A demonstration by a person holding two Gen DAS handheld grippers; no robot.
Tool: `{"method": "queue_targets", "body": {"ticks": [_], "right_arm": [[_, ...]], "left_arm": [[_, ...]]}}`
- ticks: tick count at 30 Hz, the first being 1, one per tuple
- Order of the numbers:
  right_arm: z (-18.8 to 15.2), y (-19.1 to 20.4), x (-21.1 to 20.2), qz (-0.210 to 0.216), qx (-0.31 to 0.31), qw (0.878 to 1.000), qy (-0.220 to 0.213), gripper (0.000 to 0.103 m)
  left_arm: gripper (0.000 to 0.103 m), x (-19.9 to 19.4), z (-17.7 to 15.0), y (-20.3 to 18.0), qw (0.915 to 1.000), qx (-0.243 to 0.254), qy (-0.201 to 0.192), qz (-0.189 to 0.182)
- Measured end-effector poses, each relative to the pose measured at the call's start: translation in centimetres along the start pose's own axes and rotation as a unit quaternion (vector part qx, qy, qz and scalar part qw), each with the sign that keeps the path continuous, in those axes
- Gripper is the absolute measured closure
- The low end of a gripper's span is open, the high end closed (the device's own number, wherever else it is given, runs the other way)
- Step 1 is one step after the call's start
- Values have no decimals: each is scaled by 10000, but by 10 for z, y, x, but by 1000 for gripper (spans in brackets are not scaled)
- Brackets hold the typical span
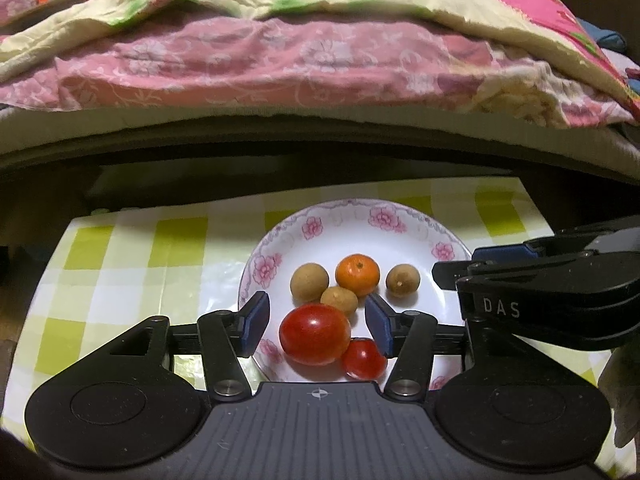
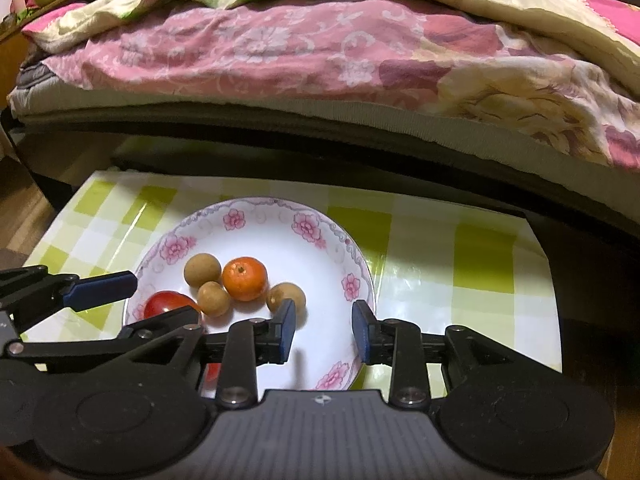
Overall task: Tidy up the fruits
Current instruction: 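Lower the longan onto the plate and open the right gripper while the left gripper releases the tomato there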
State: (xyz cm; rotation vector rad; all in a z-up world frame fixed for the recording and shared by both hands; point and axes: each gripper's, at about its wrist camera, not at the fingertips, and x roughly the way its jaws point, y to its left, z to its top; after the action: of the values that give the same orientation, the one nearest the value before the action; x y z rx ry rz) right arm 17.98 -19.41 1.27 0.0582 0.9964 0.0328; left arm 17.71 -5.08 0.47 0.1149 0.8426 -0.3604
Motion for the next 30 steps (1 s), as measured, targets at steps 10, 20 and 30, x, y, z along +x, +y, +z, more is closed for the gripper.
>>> {"method": "queue_targets", "body": {"ticks": [10,20,30], "right_arm": [[3,-3,-7,117,118,9999,-40,67],[5,-3,-13,214,183,9996,-68,67],[-1,7,-18,268,-20,9996,-16,66]], "left_arm": [[36,-9,4,3,9999,-65,-109,-21],[33,-17,4,6,9999,-73,-102,-20],[32,-26,-10,17,9999,-120,41,81]]}}
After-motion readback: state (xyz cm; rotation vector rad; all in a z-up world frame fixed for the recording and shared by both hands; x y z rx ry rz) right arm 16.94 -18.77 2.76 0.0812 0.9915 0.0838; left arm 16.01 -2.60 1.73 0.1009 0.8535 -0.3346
